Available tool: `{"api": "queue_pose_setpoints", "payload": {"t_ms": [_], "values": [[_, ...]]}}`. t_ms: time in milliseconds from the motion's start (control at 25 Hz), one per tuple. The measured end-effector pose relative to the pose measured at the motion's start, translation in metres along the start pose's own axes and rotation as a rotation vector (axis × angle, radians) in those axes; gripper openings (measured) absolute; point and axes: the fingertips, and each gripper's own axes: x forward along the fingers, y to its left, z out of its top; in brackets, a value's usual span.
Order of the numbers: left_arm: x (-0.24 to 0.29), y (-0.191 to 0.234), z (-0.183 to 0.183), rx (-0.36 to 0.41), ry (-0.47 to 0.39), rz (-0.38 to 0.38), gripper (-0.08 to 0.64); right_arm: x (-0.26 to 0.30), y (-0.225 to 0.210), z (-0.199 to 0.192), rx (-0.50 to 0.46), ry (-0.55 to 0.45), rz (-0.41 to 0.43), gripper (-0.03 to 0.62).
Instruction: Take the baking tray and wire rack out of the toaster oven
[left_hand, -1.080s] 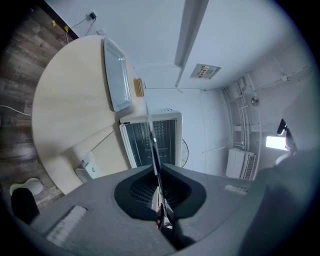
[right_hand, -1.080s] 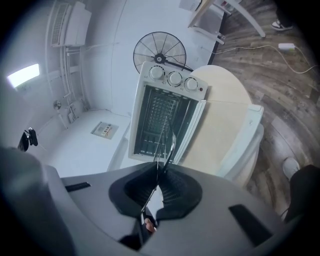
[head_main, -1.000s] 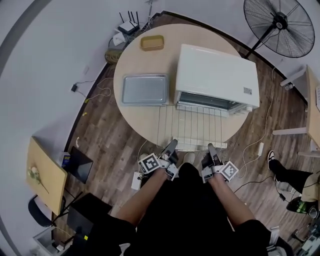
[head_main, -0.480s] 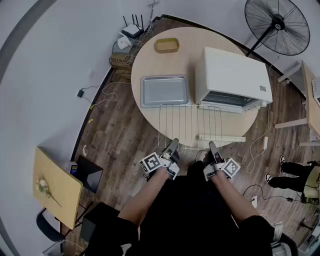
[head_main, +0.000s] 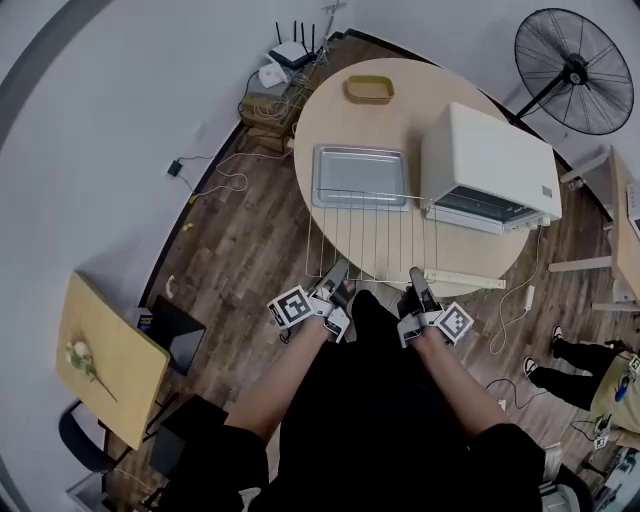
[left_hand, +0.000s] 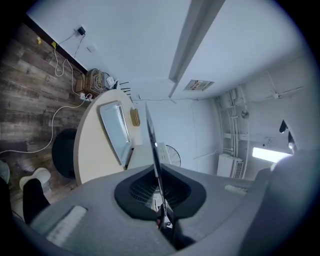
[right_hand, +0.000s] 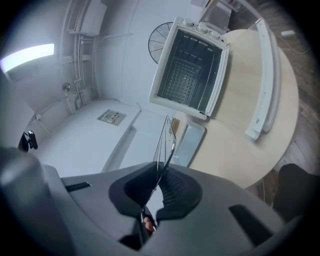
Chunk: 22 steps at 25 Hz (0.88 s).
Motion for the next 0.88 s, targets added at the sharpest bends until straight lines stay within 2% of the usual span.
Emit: {"api": "queue_pose_setpoints", "payload": {"t_ms": [240, 360, 560, 680, 880], "values": [[0.014, 0.01, 0.036, 0.005, -0.025, 0.015, 0.017, 0.039, 0.003, -0.001, 0.017, 0.001, -0.017, 0.005], [0.029, 0.012, 0.049, 0.011, -0.02, 0.036, 0.017, 0.058, 0.001, 0.005, 0.054, -0.002, -0.02, 0.005], [0.053, 0.041, 0.086, -0.017, -0.031, 0.082, 0.017, 0.112, -0.015, 0.009, 0.069, 0.003, -0.048, 0.005], [0.072, 0.057, 0.101, -0.022, -0.019, 0.117, 0.017, 0.136, -0.028, 0.018, 0.045, 0.016, -0.084, 0.006], [0.107, 0.083, 0.116, -0.021, 0.004, 0.174, 0.018, 0.171, -0.049, 0.032, 0.1, 0.022, -0.098, 0.006]]}}
